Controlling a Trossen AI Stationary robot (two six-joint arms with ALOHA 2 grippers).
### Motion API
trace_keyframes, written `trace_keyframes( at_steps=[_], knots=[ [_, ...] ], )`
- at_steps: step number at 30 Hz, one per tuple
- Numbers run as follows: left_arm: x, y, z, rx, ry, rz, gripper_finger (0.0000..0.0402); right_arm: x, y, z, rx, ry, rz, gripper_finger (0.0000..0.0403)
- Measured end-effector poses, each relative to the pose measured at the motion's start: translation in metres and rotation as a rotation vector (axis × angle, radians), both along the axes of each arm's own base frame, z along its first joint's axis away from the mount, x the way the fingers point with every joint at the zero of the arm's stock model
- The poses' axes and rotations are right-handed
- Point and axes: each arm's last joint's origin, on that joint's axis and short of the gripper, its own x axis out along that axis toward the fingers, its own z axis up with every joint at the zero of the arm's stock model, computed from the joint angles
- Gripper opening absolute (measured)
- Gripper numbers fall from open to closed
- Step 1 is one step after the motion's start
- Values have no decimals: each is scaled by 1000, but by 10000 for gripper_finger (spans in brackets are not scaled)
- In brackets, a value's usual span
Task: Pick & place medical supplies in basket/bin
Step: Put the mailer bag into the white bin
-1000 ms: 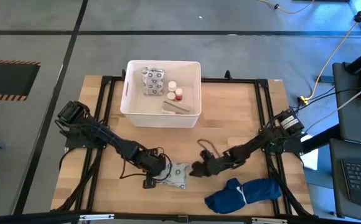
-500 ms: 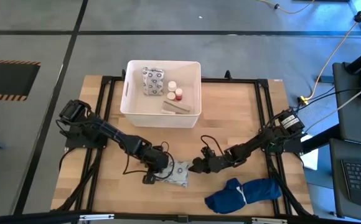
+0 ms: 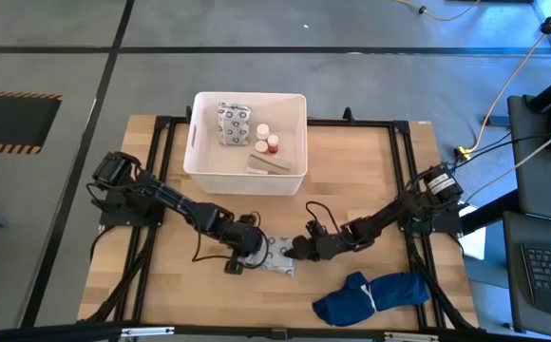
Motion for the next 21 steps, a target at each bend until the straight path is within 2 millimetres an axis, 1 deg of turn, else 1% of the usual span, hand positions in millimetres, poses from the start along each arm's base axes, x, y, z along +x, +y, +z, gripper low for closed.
trace_keyframes(
  at_steps=[5,10,13,16,21],
  knots=[
    [3,3,0,25,-28,-21,3,10,-8,4,-5,-10,-19,334],
    [3,7,-3,16,-56,-27,1,26,-13,14,-108,-39,12,333],
    [4,8,-4,8,-55,-19,3,33,-15,19,-158,-30,-16,322],
    [4,8,-4,8,-55,-19,2,36,-15,21,-194,-3,-1,290],
    [4,8,-4,12,-60,-34,4,36,-13,22,-176,-1,35,214]
  ],
)
